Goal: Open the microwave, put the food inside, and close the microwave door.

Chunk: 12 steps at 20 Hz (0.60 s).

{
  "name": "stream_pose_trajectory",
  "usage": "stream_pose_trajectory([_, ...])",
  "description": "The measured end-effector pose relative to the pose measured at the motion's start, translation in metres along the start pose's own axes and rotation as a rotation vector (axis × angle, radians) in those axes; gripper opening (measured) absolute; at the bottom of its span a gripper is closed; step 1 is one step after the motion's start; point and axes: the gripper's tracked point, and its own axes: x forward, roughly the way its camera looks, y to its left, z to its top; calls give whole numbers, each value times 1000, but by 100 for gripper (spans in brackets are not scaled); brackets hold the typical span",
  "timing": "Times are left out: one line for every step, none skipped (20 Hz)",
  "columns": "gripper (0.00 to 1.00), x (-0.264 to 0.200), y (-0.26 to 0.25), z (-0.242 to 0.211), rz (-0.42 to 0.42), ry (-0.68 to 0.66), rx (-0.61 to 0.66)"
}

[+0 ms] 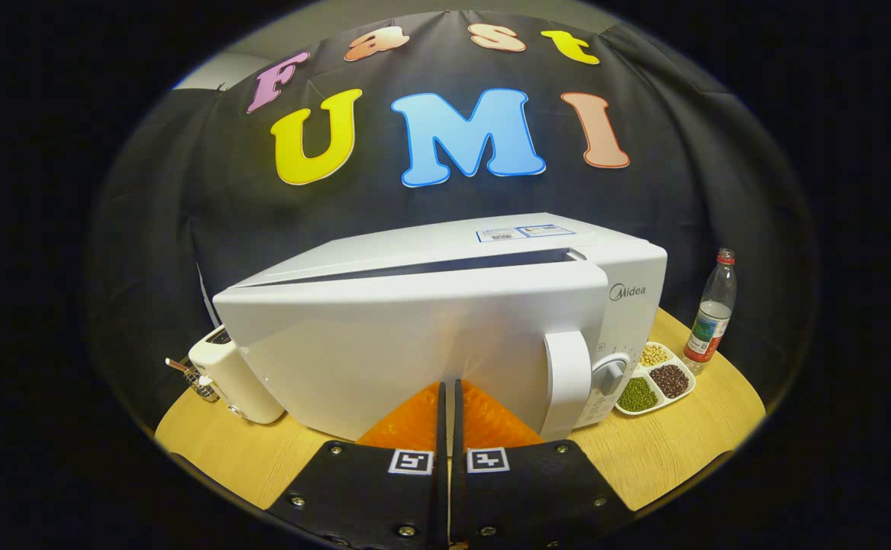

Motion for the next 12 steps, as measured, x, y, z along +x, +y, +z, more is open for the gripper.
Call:
stream_pose_trajectory([2,3,1,2,-3,-2,-3])
stream_pose_trajectory([2,6,1,4,-10,-4,-8])
stream_pose_trajectory([2,9,0,3,-18,-1,-8])
stream_pose_trajectory([2,10,3,2,-17,3,-4])
stream_pose_trajectory([2,11,4,2,-22,-2,-19])
stream_pose_trajectory([3,13,3,3,-34,-5,-37])
stream_pose_trajectory([3,14,4,3,-36,-3,-36])
stream_pose_trajectory([2,18,4,6,-38,-7,-26])
stream_pose_trajectory([2,21,2,6,-43,15,-10])
stream_pose_trajectory([3,16,2,5,-47,16,15])
stream_pose_trajectory([3,22,4,4,-48,10,9])
stream_pose_trajectory([3,18,4,4,-51,12,0])
